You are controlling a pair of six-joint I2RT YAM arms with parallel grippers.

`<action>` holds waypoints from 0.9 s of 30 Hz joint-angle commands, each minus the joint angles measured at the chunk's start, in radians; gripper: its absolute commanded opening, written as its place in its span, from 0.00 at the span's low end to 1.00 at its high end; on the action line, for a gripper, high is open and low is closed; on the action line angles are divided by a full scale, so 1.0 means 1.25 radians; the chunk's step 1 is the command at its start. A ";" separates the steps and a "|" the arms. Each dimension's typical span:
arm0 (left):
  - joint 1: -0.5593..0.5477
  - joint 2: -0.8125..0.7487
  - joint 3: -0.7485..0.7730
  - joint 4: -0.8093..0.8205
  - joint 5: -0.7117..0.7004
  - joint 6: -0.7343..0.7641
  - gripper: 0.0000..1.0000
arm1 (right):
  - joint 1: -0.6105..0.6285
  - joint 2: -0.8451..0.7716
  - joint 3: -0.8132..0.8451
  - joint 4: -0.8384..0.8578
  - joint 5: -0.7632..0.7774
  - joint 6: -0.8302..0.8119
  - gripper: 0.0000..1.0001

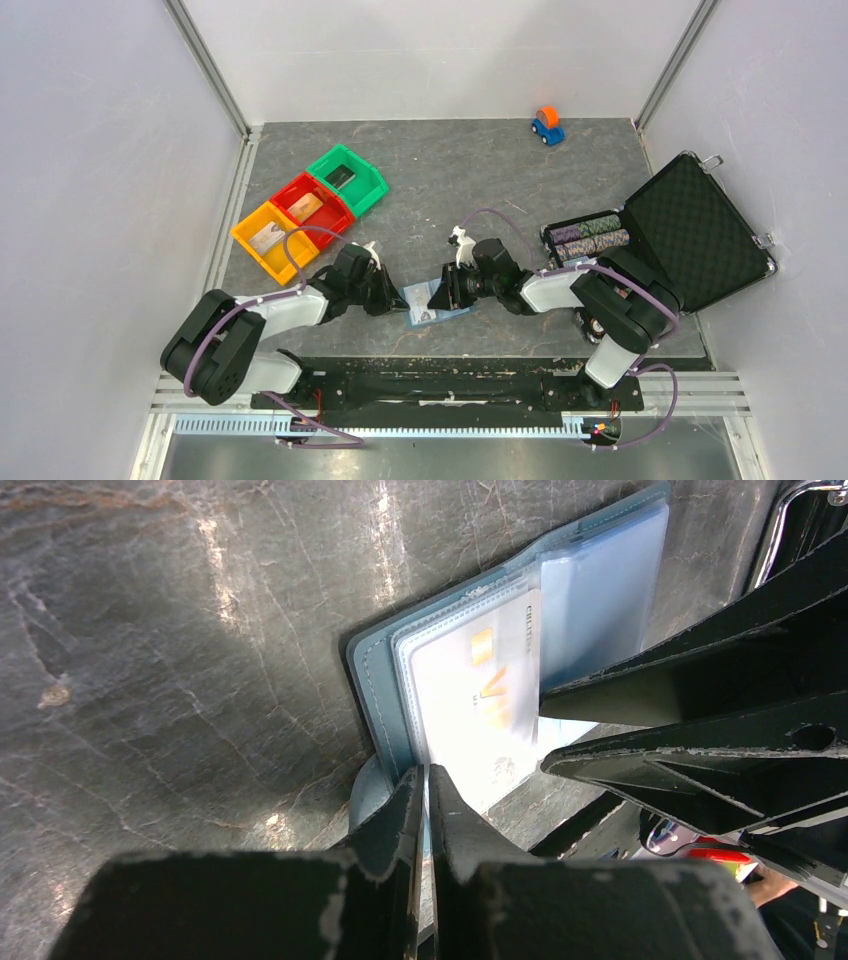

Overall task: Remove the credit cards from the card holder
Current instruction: Remove the credit card from the card holder.

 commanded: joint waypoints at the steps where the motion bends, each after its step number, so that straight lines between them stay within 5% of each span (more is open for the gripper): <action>1: -0.006 0.019 -0.017 -0.019 -0.030 -0.005 0.11 | 0.008 0.014 -0.002 0.021 0.003 0.005 0.33; 15: -0.009 0.050 -0.009 -0.009 -0.021 -0.009 0.10 | 0.009 0.049 0.009 0.045 -0.024 0.040 0.28; 23: -0.010 0.044 -0.007 -0.028 -0.034 0.003 0.10 | 0.006 0.044 -0.003 0.087 -0.037 0.060 0.02; 27: -0.010 0.040 -0.004 -0.044 -0.048 0.013 0.10 | -0.002 0.024 -0.007 0.076 -0.040 0.051 0.00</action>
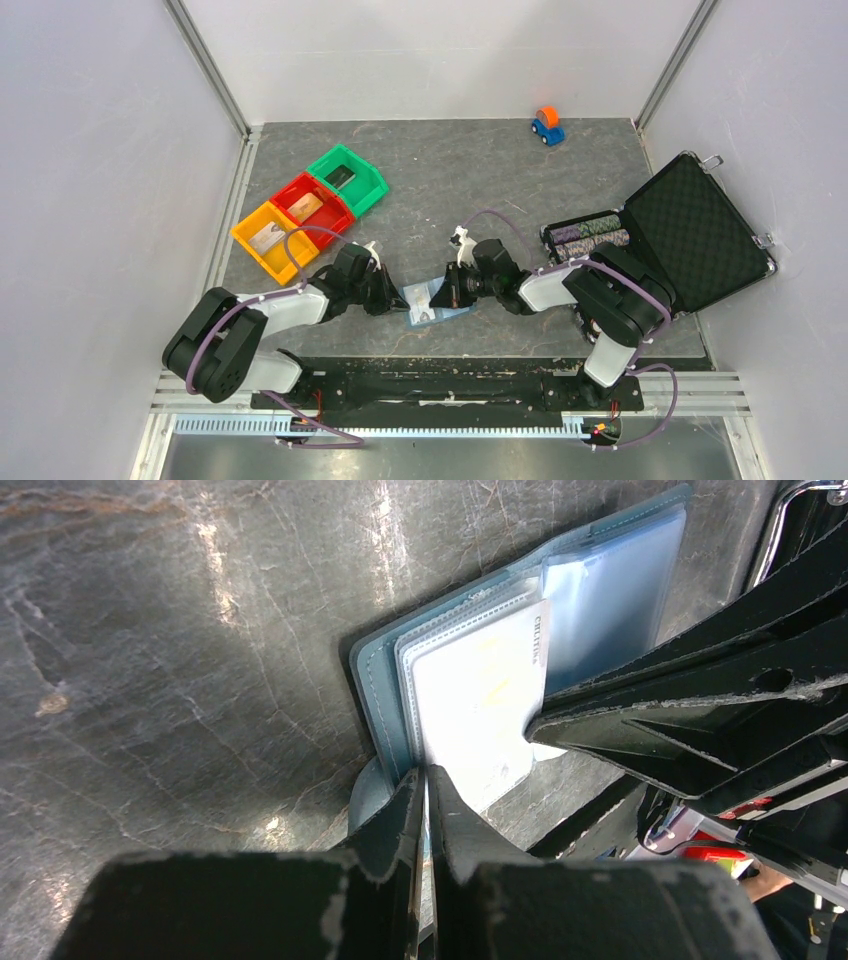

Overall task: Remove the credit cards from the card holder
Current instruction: Remove the credit card from the card holder.

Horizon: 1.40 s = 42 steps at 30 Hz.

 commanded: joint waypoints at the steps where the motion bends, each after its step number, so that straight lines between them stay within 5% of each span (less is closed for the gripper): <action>1: -0.013 0.026 -0.004 -0.055 -0.065 0.016 0.11 | 0.001 -0.017 -0.003 0.024 -0.035 -0.006 0.00; 42: -0.012 -0.019 0.018 -0.125 -0.093 0.032 0.18 | -0.148 -0.228 -0.079 -0.167 -0.037 -0.085 0.00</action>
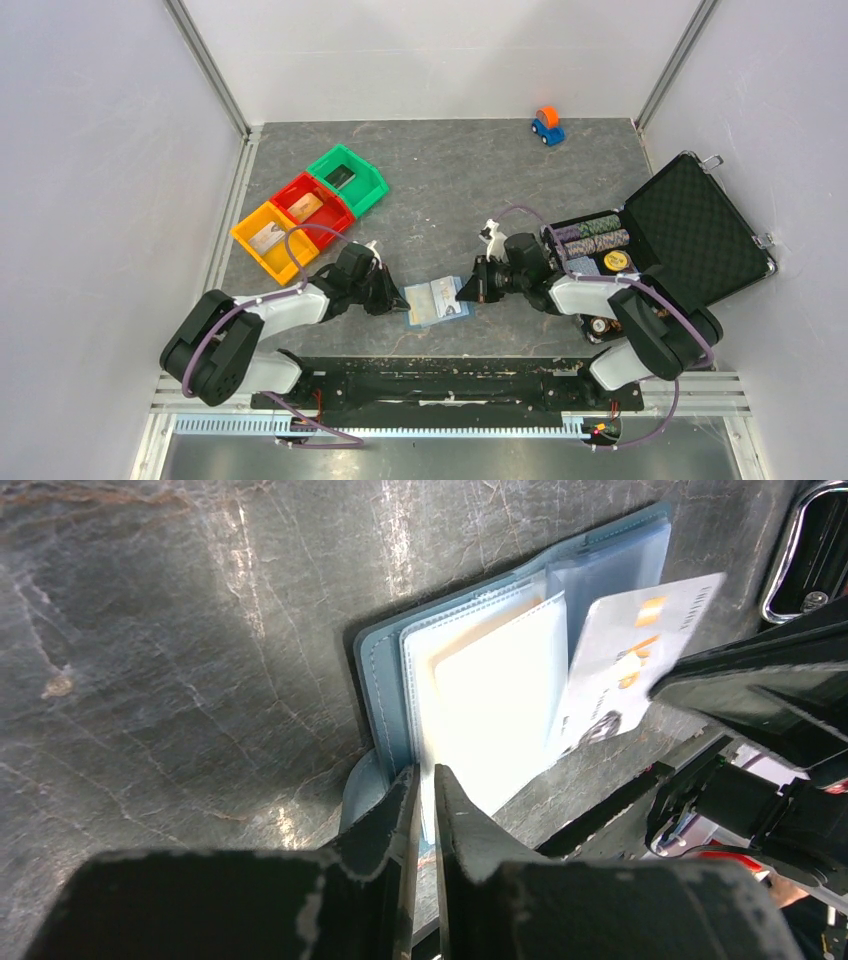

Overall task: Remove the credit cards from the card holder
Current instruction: Remove the credit card from the card holder, then place the credit card in the storage box.

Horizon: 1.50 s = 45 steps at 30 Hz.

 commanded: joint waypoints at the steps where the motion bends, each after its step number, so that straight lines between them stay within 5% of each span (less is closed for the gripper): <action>1: -0.001 -0.005 0.003 -0.081 -0.055 0.031 0.19 | -0.034 -0.059 -0.002 -0.025 -0.003 -0.032 0.00; 11: -0.002 -0.079 0.088 -0.165 -0.001 0.038 0.49 | -0.098 -0.117 0.039 -0.122 -0.069 -0.127 0.00; 17: -0.001 -0.145 0.146 -0.196 0.024 0.085 0.58 | -0.098 -0.132 0.070 -0.158 -0.158 -0.163 0.00; 32: -0.002 -0.102 0.229 -0.126 0.244 0.157 0.62 | -0.035 -0.136 0.041 -0.055 -0.343 -0.114 0.00; 45: -0.002 -0.060 0.340 -0.285 0.325 0.278 0.57 | -0.014 -0.144 0.034 0.062 -0.406 -0.039 0.00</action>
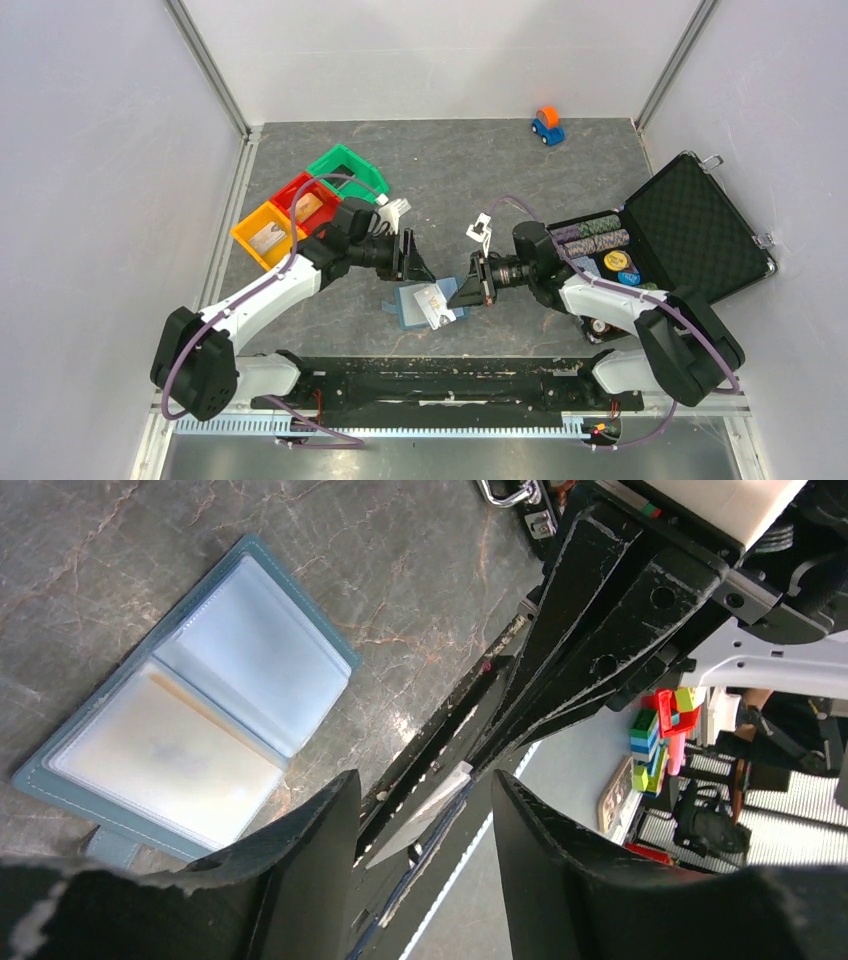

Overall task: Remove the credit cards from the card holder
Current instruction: Place the credit card in the storage box.

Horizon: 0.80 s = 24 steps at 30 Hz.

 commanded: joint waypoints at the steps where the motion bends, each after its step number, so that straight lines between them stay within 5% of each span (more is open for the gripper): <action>1: -0.002 0.013 0.041 -0.050 0.073 0.077 0.56 | 0.003 -0.017 -0.007 0.075 -0.039 0.027 0.00; 6: -0.002 0.020 0.035 -0.044 0.109 0.080 0.54 | 0.003 -0.016 -0.014 0.090 -0.036 0.035 0.00; 14: -0.002 0.017 0.039 -0.041 0.145 0.080 0.36 | 0.003 -0.009 -0.015 0.101 -0.034 0.041 0.00; 21: -0.002 0.023 0.036 -0.042 0.167 0.079 0.03 | 0.003 -0.004 -0.015 0.105 -0.015 0.051 0.00; 24: -0.001 0.019 0.036 -0.038 0.159 0.076 0.02 | 0.002 -0.012 -0.013 0.102 0.007 0.051 0.09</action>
